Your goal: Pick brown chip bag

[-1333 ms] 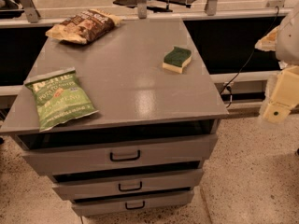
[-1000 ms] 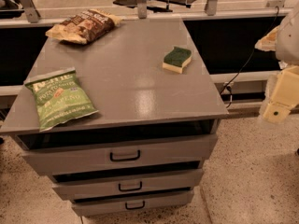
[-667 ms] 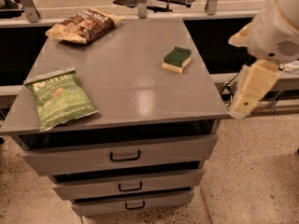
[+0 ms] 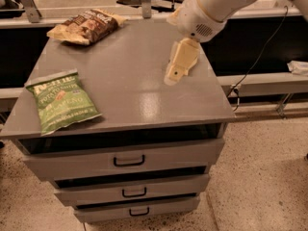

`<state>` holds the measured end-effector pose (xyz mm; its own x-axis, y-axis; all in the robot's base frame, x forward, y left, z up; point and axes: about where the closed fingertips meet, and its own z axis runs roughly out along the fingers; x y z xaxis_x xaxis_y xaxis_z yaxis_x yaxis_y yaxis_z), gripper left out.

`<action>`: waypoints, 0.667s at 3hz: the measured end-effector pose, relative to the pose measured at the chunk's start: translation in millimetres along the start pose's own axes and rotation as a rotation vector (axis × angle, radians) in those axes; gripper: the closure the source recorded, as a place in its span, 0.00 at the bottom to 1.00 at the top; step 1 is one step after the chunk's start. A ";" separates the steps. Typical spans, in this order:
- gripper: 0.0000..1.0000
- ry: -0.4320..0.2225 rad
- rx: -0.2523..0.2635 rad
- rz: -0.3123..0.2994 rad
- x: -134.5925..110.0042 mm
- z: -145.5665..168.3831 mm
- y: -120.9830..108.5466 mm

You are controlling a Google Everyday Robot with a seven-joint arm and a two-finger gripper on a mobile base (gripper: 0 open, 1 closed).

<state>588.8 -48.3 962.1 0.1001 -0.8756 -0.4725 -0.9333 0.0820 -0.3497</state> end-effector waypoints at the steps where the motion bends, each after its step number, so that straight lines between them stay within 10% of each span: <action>1: 0.00 -0.138 0.037 -0.033 -71.2 40.5 -67.1; 2: 0.00 -0.138 0.021 -0.030 -70.7 43.3 -67.3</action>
Offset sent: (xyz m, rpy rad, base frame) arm 0.0593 0.0638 0.0117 0.0956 -0.0365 0.0467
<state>659.5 28.7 984.0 0.1757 -0.8039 -0.5682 -0.9219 0.0680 -0.3813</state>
